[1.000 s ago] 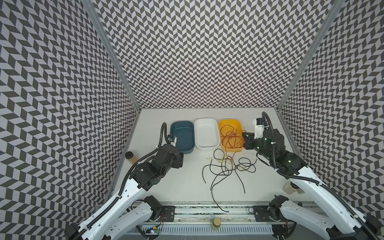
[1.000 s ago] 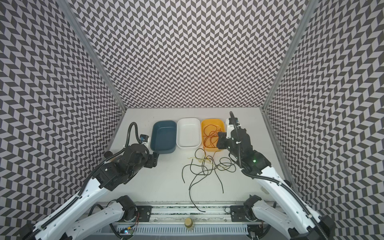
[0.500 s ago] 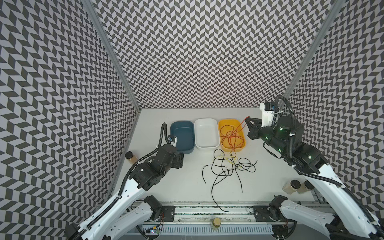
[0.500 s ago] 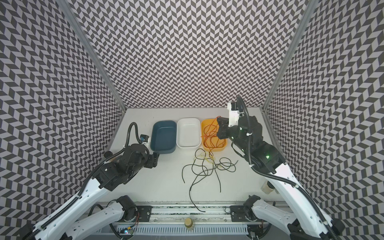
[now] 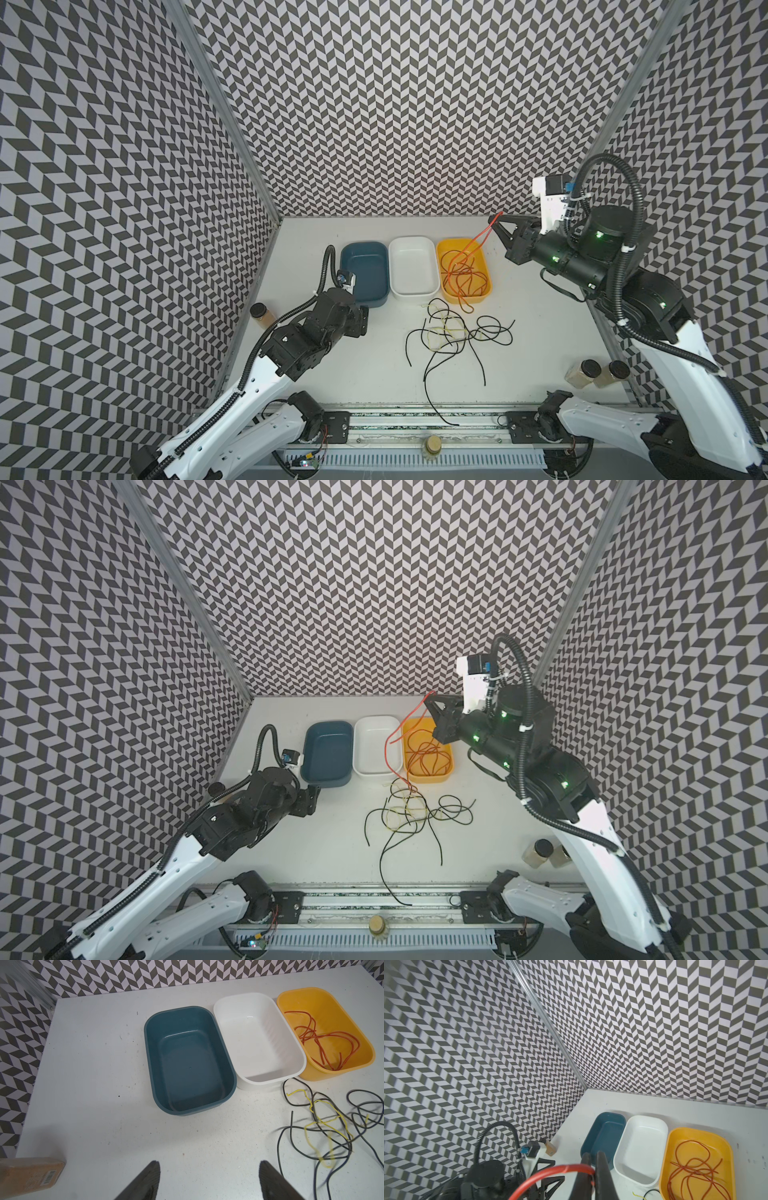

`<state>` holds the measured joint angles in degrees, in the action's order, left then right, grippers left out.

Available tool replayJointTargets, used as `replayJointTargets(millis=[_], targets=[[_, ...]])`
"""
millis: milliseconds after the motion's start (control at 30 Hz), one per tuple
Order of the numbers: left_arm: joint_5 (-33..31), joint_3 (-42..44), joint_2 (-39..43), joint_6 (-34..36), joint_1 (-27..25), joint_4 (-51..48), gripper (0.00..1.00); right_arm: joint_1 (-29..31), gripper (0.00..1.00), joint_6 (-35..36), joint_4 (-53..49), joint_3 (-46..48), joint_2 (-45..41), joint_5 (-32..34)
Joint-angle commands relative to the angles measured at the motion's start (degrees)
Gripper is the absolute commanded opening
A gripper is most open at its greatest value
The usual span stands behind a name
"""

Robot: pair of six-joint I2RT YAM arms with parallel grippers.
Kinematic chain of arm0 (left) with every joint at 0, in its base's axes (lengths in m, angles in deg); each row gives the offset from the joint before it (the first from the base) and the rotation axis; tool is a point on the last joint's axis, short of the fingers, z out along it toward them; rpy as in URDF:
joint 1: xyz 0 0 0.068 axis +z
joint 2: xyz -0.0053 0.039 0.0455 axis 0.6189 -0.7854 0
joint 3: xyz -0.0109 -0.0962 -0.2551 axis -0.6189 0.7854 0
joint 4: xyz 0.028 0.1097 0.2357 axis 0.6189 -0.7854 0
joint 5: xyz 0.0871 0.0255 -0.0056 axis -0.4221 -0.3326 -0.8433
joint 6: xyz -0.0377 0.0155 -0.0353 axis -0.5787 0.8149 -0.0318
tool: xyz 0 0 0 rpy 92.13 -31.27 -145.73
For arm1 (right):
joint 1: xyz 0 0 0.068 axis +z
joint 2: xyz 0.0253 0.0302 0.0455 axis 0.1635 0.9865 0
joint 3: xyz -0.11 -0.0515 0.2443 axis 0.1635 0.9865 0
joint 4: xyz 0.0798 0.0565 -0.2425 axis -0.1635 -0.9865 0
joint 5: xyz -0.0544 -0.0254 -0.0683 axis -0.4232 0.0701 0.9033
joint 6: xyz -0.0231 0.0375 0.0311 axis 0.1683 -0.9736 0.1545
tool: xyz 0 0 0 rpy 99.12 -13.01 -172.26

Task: Untangle the cables
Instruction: 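Raise the right gripper high, pulling the red wire up from the pile, then lower the red wire into the yellow bin and open the right gripper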

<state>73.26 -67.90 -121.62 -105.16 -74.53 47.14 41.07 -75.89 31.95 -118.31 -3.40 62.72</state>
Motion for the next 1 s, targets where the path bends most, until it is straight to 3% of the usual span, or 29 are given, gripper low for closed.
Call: replayJointTargets(millis=[0, 367, 567, 967], targets=[[0.0, 0.5, 0.0, 0.3, 0.3, 0.4, 0.77, 0.3, 0.0, 1.0, -2.7, -4.5, 1.0, -1.5], [-0.7, 0.6, 0.1, 0.3, 0.3, 0.2, 0.77, -1.5, 0.0, 9.5, -1.4, -2.2, 8.0, 9.1], [-0.4, 0.6, -0.3, 0.3, 0.2, 0.3, 0.77, -9.7, 0.0, 5.4, 4.6, 1.3, 12.2, 5.3], [0.1, 0.6, -0.2, 0.3, 0.2, 0.5, 0.77, -12.7, 0.0, 4.9, 15.8, 10.1, 21.2, 15.2]])
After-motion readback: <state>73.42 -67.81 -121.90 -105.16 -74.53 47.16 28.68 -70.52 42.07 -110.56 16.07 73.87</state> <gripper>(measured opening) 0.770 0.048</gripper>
